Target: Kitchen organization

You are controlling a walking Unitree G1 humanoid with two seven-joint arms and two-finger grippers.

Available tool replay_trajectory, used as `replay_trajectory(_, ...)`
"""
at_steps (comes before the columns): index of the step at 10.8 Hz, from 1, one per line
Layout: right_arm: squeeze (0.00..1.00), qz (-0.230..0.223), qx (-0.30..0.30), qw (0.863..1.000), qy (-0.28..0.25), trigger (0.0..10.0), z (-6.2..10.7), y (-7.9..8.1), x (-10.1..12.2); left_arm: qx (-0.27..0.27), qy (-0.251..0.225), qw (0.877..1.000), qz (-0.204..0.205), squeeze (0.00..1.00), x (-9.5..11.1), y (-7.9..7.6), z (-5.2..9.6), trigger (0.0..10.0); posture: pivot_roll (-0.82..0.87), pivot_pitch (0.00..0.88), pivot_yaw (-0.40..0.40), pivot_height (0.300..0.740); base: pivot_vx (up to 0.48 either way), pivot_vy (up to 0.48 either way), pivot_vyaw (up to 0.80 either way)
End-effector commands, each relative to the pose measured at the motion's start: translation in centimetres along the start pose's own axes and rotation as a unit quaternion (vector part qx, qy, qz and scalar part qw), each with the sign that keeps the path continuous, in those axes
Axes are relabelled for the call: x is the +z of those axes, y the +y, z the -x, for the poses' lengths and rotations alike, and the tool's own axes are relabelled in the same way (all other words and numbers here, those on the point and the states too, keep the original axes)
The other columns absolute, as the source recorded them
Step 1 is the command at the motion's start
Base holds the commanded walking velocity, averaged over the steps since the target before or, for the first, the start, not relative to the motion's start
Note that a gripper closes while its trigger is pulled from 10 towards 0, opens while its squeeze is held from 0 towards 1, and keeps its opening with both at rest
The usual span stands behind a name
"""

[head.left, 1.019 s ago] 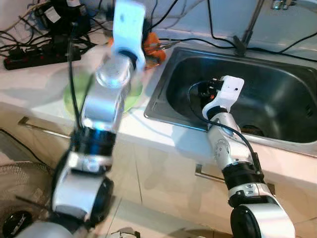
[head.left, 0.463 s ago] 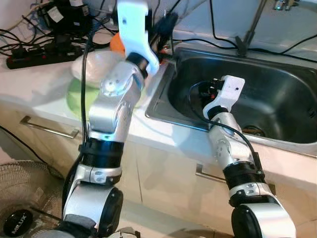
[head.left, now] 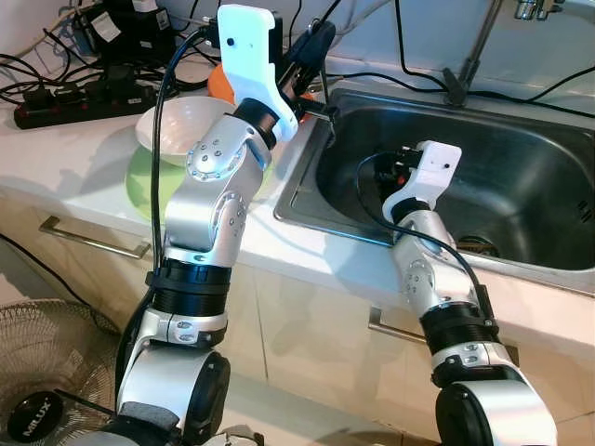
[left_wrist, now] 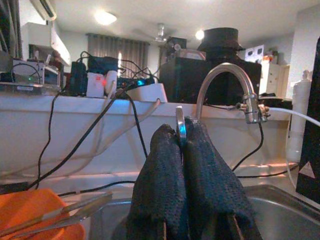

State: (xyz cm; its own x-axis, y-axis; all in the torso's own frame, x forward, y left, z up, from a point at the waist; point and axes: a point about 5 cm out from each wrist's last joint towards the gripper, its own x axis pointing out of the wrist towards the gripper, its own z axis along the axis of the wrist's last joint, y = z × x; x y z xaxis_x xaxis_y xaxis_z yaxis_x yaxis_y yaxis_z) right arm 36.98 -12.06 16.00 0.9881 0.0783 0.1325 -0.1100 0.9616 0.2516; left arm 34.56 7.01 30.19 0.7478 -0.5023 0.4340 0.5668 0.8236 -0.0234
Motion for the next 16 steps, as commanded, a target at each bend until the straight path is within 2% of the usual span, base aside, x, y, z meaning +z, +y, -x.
replay_trajectory(1, 0.00, 0.006, 0.004, 1.000, -0.016, 10.0, -0.1, 0.0, 0.7, -0.005, -0.006, 1.000, 0.004, 0.00, 0.0, -0.2, 0.2, 10.0, 0.10, 0.000, 0.007, 0.740, 0.000, 0.000, 0.00)
replay_trajectory(4, 0.00, 0.011, 0.007, 1.000, -0.024, 10.0, -0.3, -0.1, 1.2, 0.005, -0.014, 1.000, 0.027, 0.00, -0.5, 0.1, 0.5, 10.0, 0.09, 0.000, 0.002, 0.740, 0.000, 0.000, 0.00)
replay_trajectory(5, 0.00, 0.016, 0.005, 0.999, -0.033, 10.0, -0.4, -0.7, 1.9, 0.003, -0.010, 0.999, 0.030, 0.00, -0.8, 0.1, 0.6, 10.0, 0.09, 0.000, 0.004, 0.740, 0.000, 0.000, 0.00)
replay_trajectory(6, 0.53, 0.020, 0.008, 0.999, -0.037, 10.0, -0.4, -1.1, 2.2, 0.000, -0.005, 1.000, 0.031, 0.00, -1.1, 0.0, 0.6, 10.0, 0.09, 0.000, 0.003, 0.740, 0.000, 0.000, 0.00)
replay_trajectory(7, 1.00, 0.020, 0.012, 0.999, -0.043, 10.0, -0.4, -1.4, 2.5, 0.001, -0.003, 0.999, 0.034, 0.00, -1.3, 0.0, 0.7, 10.0, 0.09, 0.000, 0.002, 0.740, 0.000, 0.000, 0.00)
replay_trajectory(8, 1.00, 0.034, 0.041, 0.997, -0.056, 10.0, -0.3, -1.6, 3.4, 0.005, 0.001, 0.999, 0.044, 0.00, -1.7, 0.2, 0.8, 10.0, 0.08, 0.000, 0.002, 0.740, 0.000, 0.000, 0.00)
replay_trajectory(10, 1.00, 0.046, 0.150, 0.985, -0.066, 10.0, 0.3, -0.9, 4.8, 0.006, 0.006, 0.998, 0.056, 0.00, -2.0, 0.6, 0.9, 10.0, 0.08, 0.000, 0.000, 0.740, 0.000, 0.000, 0.00)
replay_trajectory(12, 1.00, 0.076, 0.242, 0.966, -0.056, 10.0, 1.5, -0.1, 4.9, 0.005, 0.009, 0.998, 0.068, 0.00, -2.3, 0.6, 1.0, 10.0, 0.07, 0.000, 0.001, 0.740, 0.000, 0.000, 0.00)
replay_trajectory(13, 0.00, 0.085, 0.259, 0.961, -0.051, 10.0, 1.8, 0.1, 4.8, 0.004, 0.010, 0.997, 0.071, 0.00, -2.4, 0.6, 0.9, 10.0, 0.07, 0.000, 0.002, 0.740, 0.000, 0.000, 0.00)
replay_trajectory(16, 0.00, 0.076, 0.269, 0.958, -0.058, 10.0, 2.3, 0.4, 5.1, -0.005, 0.030, 0.997, 0.074, 0.00, -3.0, 0.7, 1.2, 10.0, 0.06, 0.000, 0.015, 0.740, 0.000, 0.000, 0.00)
